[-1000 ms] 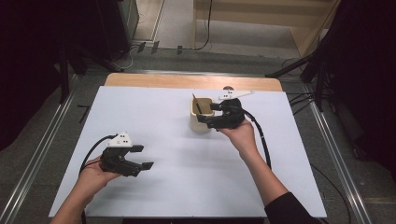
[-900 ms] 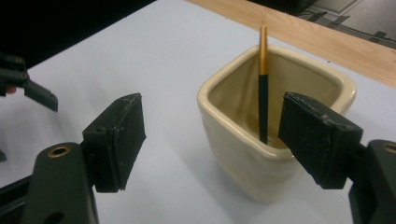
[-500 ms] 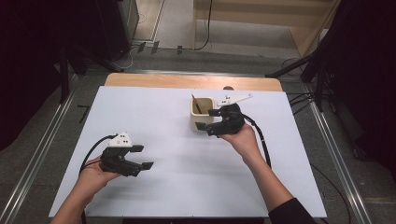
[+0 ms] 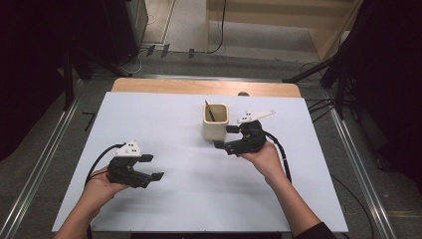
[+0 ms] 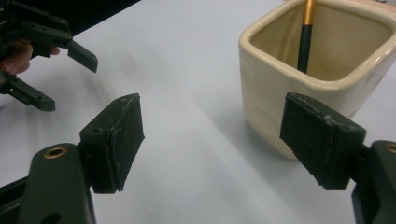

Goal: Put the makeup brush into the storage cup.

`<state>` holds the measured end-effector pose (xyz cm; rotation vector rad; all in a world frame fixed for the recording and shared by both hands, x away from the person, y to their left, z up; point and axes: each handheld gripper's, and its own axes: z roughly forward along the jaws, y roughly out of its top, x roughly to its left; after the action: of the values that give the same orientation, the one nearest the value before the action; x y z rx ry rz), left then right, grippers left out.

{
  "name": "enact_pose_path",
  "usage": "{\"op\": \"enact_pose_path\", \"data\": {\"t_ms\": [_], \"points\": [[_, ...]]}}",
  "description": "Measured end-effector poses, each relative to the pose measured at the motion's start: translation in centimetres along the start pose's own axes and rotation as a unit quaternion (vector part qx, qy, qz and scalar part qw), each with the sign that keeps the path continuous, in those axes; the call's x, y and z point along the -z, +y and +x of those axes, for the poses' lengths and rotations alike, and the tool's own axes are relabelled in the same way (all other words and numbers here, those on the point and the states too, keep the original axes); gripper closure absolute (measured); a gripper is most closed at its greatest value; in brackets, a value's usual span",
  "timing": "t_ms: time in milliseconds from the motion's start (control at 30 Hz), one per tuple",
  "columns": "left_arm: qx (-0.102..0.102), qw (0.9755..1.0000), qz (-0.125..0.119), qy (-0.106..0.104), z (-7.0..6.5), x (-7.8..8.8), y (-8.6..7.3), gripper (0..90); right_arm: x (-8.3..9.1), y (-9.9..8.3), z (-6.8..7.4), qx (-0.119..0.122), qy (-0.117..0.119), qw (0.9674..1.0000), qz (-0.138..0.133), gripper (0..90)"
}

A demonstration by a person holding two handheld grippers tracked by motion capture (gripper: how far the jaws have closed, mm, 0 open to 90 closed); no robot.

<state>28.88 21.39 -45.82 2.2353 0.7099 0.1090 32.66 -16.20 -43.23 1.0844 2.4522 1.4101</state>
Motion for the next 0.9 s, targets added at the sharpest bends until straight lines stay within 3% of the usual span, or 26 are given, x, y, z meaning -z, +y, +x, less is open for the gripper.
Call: {"op": "enact_pose_path", "data": {"t_ms": [900], "points": [[-0.001, 1.0000, 0.001, -0.002, 0.1, -0.1, 0.0, 24.3, 1.4, -4.2, 0.5, 0.006, 0.010, 0.9996, 0.025, 21.8]]}}
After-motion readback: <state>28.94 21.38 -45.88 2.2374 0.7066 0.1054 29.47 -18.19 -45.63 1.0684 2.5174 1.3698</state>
